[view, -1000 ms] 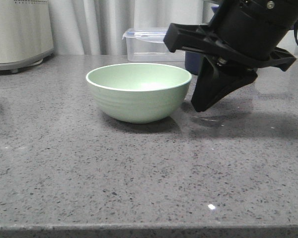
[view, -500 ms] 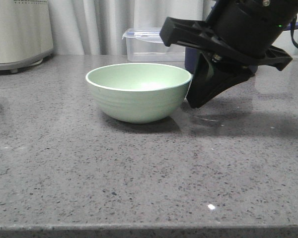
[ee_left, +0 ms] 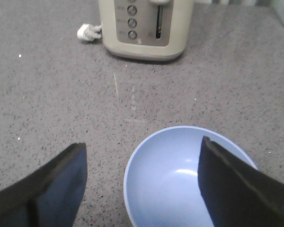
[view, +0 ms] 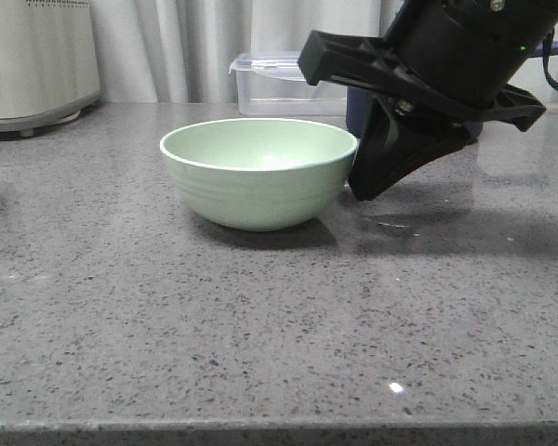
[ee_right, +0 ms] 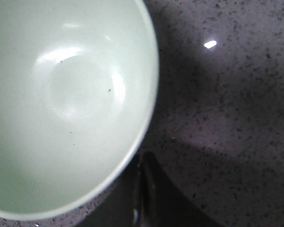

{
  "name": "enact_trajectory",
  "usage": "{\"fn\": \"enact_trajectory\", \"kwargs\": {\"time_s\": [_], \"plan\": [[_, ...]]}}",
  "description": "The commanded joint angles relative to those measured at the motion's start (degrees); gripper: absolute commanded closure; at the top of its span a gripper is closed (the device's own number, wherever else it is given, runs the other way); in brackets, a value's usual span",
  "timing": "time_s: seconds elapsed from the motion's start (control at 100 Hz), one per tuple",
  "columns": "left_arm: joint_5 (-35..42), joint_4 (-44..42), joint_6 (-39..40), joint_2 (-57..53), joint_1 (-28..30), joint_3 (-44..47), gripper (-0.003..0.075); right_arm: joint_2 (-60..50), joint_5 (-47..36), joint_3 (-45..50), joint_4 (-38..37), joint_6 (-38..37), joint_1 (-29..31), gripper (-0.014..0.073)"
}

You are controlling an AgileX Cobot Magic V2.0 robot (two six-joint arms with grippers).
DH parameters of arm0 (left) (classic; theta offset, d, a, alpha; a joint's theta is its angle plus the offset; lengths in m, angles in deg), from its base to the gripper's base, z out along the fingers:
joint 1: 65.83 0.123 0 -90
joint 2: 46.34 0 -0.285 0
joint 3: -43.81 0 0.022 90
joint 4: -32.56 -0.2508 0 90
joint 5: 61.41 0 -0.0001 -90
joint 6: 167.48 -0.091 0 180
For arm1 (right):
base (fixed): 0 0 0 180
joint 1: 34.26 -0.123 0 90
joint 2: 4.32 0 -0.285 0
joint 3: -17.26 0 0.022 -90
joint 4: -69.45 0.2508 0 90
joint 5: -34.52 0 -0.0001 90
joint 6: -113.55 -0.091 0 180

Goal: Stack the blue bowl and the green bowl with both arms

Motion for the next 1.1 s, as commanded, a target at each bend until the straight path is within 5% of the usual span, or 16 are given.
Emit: {"fn": "enact_trajectory", "kwargs": {"time_s": [0.0,0.17,0.71,0.83,1.09], "plan": [[-1.71,-0.2,0.98,4.75,0.37,-4.64,0.0247,-1.71,-2.54,-1.37,0.89,0.38,0.02,0.0674],[-8.81,0.31,0.98,13.43,0.37,-7.87,0.0247,-1.71,-2.59,-1.37,0.89,0.38,0.02,0.0674],[-8.36,0.31,0.98,25.33,0.37,-8.21,0.0256,-1.71,-2.61,-1.37,0.89,0.38,0.02,0.0674],[-8.36,0.31,0.98,25.58,0.37,-8.21,0.0354,-1.71,-2.61,-1.37,0.89,0.38,0.02,0.0674],[-8.36,0.31,0.98,25.58,0.37,-8.21,0.0706,-1.71,-2.61,-1.37,0.89,0.38,0.02,0.0674]]}}
